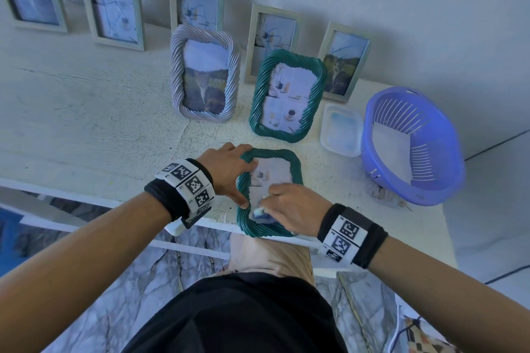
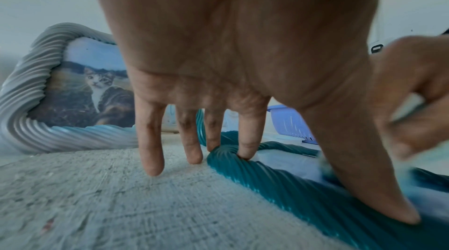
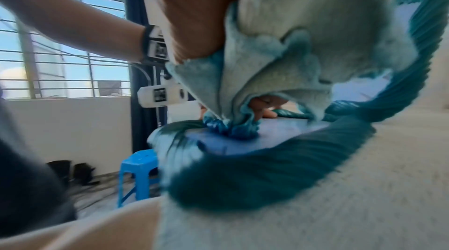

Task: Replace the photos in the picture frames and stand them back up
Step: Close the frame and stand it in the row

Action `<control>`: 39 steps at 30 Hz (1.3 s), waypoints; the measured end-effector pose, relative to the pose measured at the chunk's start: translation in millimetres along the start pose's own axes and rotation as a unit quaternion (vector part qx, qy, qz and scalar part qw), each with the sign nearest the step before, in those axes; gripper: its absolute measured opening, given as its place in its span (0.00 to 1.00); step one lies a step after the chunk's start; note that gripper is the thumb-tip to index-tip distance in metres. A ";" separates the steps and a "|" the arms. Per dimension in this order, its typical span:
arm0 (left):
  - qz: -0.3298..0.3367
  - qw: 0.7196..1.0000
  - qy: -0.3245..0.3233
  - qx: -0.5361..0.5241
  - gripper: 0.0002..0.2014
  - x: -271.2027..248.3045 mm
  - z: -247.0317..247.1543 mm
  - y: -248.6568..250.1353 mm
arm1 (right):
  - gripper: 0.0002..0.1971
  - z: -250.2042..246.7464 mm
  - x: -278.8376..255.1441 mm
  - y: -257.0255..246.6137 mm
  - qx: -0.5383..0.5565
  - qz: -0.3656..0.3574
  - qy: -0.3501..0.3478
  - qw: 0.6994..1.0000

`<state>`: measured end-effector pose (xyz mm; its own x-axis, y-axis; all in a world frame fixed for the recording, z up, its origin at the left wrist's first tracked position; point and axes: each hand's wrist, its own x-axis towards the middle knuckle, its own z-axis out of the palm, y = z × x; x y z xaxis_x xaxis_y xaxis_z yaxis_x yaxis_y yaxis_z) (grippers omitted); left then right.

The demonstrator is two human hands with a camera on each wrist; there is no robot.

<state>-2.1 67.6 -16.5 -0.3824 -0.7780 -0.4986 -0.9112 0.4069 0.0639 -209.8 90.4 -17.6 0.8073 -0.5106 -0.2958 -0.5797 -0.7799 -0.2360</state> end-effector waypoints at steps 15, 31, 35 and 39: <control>0.005 1.000 0.011 -0.007 0.48 -0.3 0.7 -0.4 | 0.07 -8.0 23.8 8.7 -0.045 0.059 0.029 0.997; 0.006 1.000 0.016 -0.016 0.48 1.1 2.3 -1.9 | 0.09 -9.8 33.9 12.4 -0.029 0.105 0.056 0.993; 0.002 1.000 0.020 -0.009 0.48 0.2 0.9 -0.5 | 0.09 -13.2 46.0 40.2 -0.036 0.171 0.091 0.980; 0.001 1.000 0.018 -0.003 0.49 1.1 1.1 -1.5 | 0.12 -15.7 38.3 34.6 -0.003 0.209 0.081 0.975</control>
<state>-1.0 66.8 -18.2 -0.3891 -0.7939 -0.4673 -0.9115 0.4052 0.0706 -197.2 38.2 -22.6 0.5077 -0.8344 -0.2144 -0.8615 -0.4931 -0.1211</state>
